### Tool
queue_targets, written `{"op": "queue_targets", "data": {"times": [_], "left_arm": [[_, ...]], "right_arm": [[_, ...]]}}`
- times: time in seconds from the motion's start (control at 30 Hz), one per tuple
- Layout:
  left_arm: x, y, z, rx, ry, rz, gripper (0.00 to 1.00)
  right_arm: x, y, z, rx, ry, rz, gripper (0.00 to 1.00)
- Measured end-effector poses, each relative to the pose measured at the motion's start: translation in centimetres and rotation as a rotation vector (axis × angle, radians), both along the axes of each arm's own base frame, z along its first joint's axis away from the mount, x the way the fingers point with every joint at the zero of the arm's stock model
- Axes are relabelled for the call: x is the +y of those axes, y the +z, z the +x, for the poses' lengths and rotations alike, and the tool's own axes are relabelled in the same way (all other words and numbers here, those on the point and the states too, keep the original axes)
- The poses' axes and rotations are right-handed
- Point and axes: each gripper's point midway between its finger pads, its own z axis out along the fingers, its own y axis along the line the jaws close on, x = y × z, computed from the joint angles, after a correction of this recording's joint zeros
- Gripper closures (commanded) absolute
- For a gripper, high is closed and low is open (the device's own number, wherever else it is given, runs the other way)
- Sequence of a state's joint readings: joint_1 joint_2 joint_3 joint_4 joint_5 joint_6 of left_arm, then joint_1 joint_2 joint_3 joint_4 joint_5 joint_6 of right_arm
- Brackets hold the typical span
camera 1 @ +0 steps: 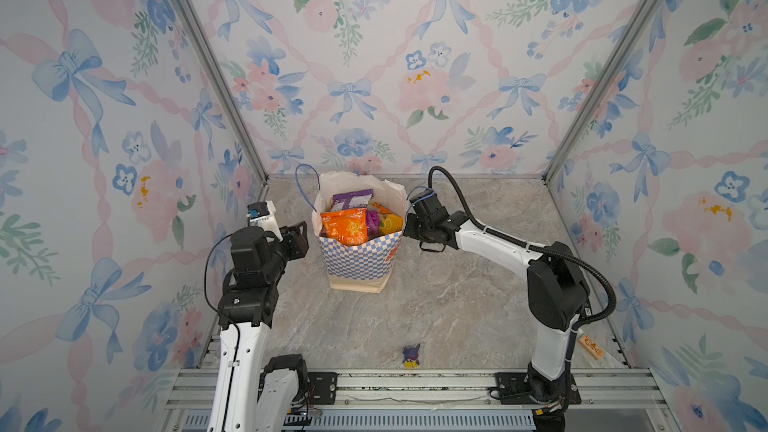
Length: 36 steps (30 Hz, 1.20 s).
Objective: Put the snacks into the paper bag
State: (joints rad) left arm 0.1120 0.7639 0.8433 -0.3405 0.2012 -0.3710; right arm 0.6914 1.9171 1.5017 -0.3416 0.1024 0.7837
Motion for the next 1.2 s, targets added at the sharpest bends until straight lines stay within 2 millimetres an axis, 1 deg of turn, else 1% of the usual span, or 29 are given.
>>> {"op": "queue_targets", "data": {"times": [0.1,0.2,0.3,0.4,0.47,0.5,0.57,0.67,0.73,0.77,0.83,0.9,0.93,1.0,1.1,1.2], "left_arm": [[0.1,-0.4,0.1,-0.005,0.009,-0.004,0.40],[0.4,-0.8,0.3,-0.004,0.026,-0.006,0.36],[0.7,-0.9,0.5,-0.017,0.045,-0.009,0.27],[1.2,-1.0,0.8,-0.033,0.073,-0.015,0.23],[1.6,-1.2,1.0,-0.051,0.098,-0.014,0.21],[1.8,-1.4,1.1,-0.055,0.110,-0.011,0.21],[2.3,-2.5,1.3,-0.053,0.136,-0.006,0.20],[2.7,-3.9,1.6,-0.064,0.154,0.000,0.18],[2.9,-4.9,1.9,-0.080,0.165,0.004,0.15],[3.1,-5.6,2.0,-0.084,0.175,0.004,0.04],[3.4,-6.9,2.1,-0.085,0.192,0.012,0.02],[3.9,-8.0,2.2,-0.075,0.215,0.034,0.02],[4.2,-8.3,2.3,-0.073,0.230,0.048,0.02],[4.9,-8.5,2.5,-0.085,0.260,0.074,0.02],[5.4,-8.7,2.7,-0.123,0.282,0.109,0.02],[5.6,-10.0,2.8,-0.134,0.280,0.145,0.02]], "right_arm": [[-0.9,-0.3,0.0,0.010,0.017,-0.037,0.42],[-2.4,-0.4,-0.6,0.032,0.058,-0.106,0.41],[-4.4,0.5,-1.3,0.039,0.100,-0.161,0.40],[-7.2,3.3,-2.0,0.003,0.127,-0.169,0.40],[-9.7,6.3,-2.5,-0.046,0.140,-0.157,0.39],[-10.5,7.4,-2.7,-0.070,0.146,-0.152,0.39],[-13.2,10.3,-3.3,-0.149,0.152,-0.151,0.37],[-16.7,13.5,-4.6,-0.246,0.144,-0.168,0.34],[-18.9,15.0,-5.6,-0.300,0.133,-0.179,0.32],[-20.0,15.6,-6.0,-0.324,0.125,-0.183,0.31],[-22.2,16.4,-6.8,-0.358,0.095,-0.192,0.30],[-24.2,16.8,-7.3,-0.377,0.058,-0.199,0.29],[-25.3,16.8,-7.6,-0.385,0.037,-0.205,0.29],[-26.8,16.5,-7.9,-0.390,0.010,-0.215,0.28],[-28.0,15.2,-8.2,-0.395,-0.004,-0.237,0.28],[-29.0,13.0,-8.1,-0.408,-0.022,-0.253,0.27]]}}
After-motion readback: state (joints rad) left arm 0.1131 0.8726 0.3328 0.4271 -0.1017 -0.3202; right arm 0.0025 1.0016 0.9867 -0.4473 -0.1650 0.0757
